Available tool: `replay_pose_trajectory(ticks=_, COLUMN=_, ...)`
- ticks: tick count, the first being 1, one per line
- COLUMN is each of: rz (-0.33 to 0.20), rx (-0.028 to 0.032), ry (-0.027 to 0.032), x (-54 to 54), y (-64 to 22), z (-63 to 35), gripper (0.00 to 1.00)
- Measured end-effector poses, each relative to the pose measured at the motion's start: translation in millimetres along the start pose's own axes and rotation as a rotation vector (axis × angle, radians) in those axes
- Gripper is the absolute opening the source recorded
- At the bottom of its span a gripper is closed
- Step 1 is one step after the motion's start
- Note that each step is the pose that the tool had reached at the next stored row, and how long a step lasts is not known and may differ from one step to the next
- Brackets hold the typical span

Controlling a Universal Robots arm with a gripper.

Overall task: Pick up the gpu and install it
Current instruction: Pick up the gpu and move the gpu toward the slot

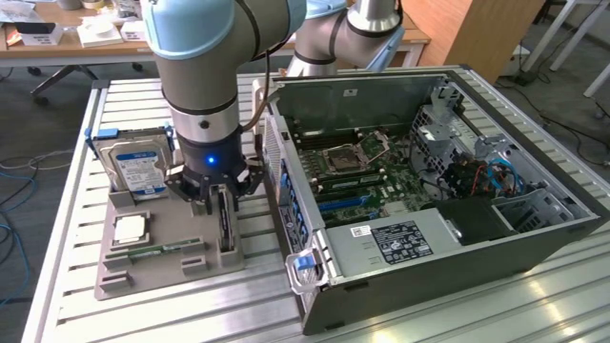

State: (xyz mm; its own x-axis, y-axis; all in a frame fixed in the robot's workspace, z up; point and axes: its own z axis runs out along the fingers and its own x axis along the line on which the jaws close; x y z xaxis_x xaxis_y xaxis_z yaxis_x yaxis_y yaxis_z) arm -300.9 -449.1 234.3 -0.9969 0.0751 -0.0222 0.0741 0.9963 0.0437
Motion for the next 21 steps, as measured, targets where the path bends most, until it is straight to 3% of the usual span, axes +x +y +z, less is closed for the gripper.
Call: replay_pose_trajectory(ticks=21, rz=0.0, rx=0.0, ry=0.0001, x=0.6, y=0.1, z=2.3, gripper=0.46)
